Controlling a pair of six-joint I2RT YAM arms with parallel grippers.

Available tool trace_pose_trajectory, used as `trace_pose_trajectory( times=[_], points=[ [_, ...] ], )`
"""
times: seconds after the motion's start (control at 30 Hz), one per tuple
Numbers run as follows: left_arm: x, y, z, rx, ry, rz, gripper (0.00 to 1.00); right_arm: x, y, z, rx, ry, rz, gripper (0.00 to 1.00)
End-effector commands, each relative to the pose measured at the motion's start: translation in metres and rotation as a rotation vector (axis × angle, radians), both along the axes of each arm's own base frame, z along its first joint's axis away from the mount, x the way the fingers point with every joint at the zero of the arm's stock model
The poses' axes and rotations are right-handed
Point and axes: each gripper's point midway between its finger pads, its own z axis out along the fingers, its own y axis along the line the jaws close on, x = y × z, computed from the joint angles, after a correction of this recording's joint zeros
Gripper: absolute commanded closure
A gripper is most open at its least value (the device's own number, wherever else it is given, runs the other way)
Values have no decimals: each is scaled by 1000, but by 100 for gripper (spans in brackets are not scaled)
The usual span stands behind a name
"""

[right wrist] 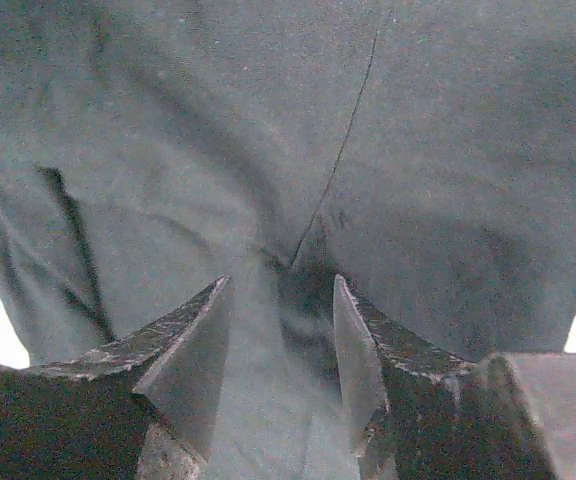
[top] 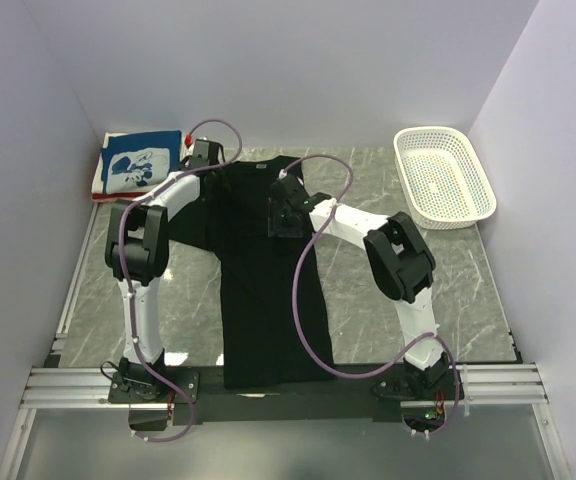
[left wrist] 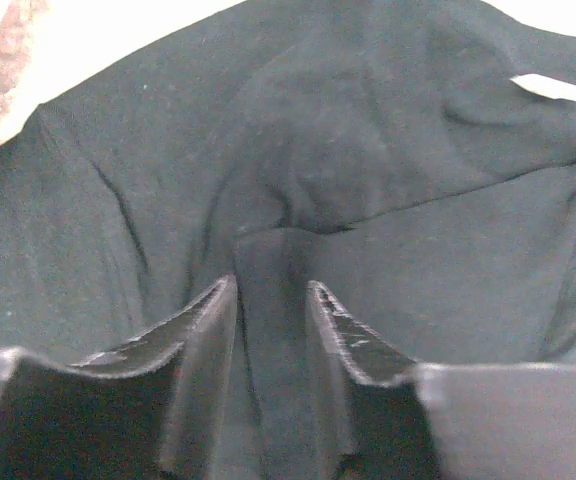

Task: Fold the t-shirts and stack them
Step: Fold the tshirt

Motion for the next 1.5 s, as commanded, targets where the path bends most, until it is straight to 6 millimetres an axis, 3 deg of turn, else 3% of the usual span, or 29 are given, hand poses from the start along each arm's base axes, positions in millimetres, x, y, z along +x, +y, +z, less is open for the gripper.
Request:
trace_pose_trajectory(
  times=[0.0,0.03,0.1,0.13,0.17,0.2,0.23,0.27,0.3,0.4,0.43,0.47,0.53,0.67,0.87,1.1,1.47],
  points=[
    [12,-3,13,-23,-40,-3,56,3,5,76,67,-120,15,48],
    [12,-3,16,-24,-45,-3,53,-4,0,76,62,-106,14,48],
    [14,-2,26,-25,-67,1,47,-14,-5,96,91,-121,12,48],
    [14,-2,31,-22,-75,-1,45,-24,-12,88,78,-99,7,48],
    [14,-1,39,-20,-91,0,41,-32,-15,103,101,-119,8,49],
    [14,0,44,-18,-100,1,39,-41,-15,105,108,-116,12,51],
    [14,0,50,-16,-110,-3,38,-55,-22,93,87,-92,17,52],
    [12,-1,59,-18,-126,-8,37,-64,-23,104,105,-113,26,53],
    [10,-4,63,-20,-133,-17,37,-74,-23,104,104,-109,31,53],
    [3,-13,74,-26,-147,-38,38,-116,-23,92,77,-81,72,55],
    [2,-17,75,-28,-153,-47,38,-141,-19,79,56,-59,112,55],
    [-1,-21,74,-31,-151,-55,39,-153,-19,81,61,-61,124,55],
    [-5,-37,72,-46,-145,-90,41,-181,-22,62,42,-11,129,57],
    [-11,-75,62,-65,-133,-172,44,-239,-13,47,46,35,184,58],
    [-13,-108,46,-62,-117,-239,45,-295,-8,25,25,93,228,58],
    [-15,-114,26,-48,-86,-255,46,-335,-4,7,-22,133,272,58],
    [-19,-104,-7,6,-19,-236,47,-355,-15,-7,-131,140,270,62]
  ],
)
